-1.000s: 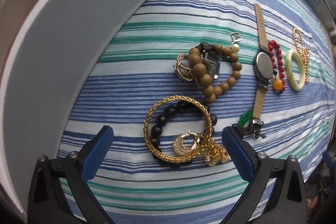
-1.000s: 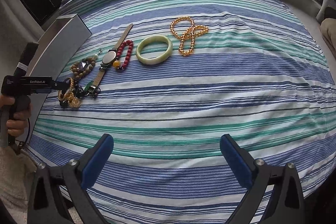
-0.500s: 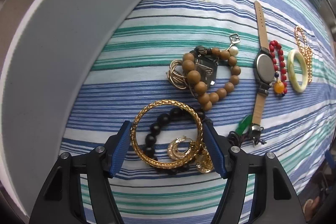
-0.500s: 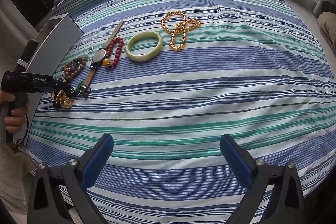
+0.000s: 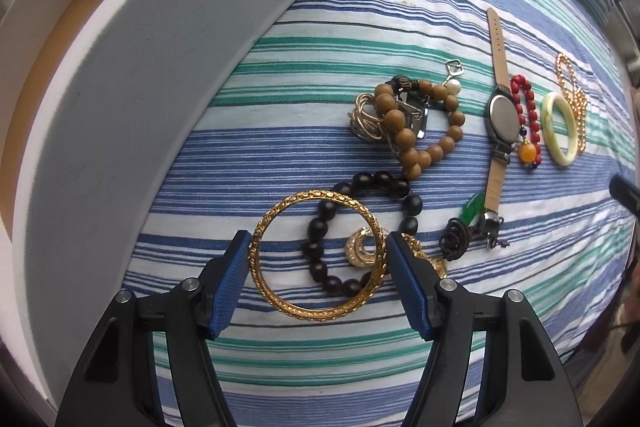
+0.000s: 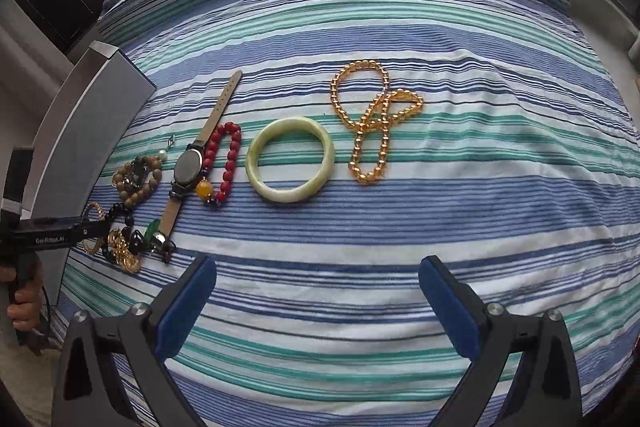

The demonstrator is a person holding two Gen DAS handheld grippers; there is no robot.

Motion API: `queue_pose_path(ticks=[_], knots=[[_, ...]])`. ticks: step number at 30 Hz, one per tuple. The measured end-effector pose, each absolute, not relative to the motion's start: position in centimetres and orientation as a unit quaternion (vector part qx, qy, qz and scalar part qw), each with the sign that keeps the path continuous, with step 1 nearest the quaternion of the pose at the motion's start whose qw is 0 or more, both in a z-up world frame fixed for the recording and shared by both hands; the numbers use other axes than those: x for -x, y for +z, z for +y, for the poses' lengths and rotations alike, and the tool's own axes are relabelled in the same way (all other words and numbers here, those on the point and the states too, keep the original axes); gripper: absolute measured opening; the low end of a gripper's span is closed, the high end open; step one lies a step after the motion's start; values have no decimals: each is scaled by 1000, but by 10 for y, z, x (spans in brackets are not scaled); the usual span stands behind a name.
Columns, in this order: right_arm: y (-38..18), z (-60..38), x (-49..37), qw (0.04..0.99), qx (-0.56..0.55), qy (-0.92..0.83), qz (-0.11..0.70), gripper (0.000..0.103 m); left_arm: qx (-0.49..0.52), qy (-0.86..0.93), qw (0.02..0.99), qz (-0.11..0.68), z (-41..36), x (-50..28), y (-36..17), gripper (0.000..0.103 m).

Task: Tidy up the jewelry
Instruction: 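Lift the gold bangle with the left tool while the right tool grasps the jade bangle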

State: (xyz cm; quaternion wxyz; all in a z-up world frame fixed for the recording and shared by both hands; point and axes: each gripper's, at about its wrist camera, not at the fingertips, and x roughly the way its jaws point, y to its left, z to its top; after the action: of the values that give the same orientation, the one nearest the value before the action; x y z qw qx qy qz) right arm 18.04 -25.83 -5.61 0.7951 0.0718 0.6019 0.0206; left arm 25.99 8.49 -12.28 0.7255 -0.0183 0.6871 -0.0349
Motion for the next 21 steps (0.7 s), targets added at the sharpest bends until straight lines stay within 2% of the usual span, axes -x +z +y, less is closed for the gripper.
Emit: queue_pose_path(ticks=[4,8,18,19,21], knots=[[-76,-250,-234,768,-78,18,636,103,22,-36,725,687,95,-251,-125,69],[-91,-231,-263,762,-26,12,647,103,24,-37,724,689,105,-242,-129,69],[-128,-195,-274,738,81,25,669,102,35,-34,721,691,120,-227,-156,69],[-127,-195,-273,742,81,24,665,100,37,-34,721,691,124,-223,-158,69],[-119,-193,-273,749,83,26,657,82,40,-35,722,690,128,-217,-157,69]])
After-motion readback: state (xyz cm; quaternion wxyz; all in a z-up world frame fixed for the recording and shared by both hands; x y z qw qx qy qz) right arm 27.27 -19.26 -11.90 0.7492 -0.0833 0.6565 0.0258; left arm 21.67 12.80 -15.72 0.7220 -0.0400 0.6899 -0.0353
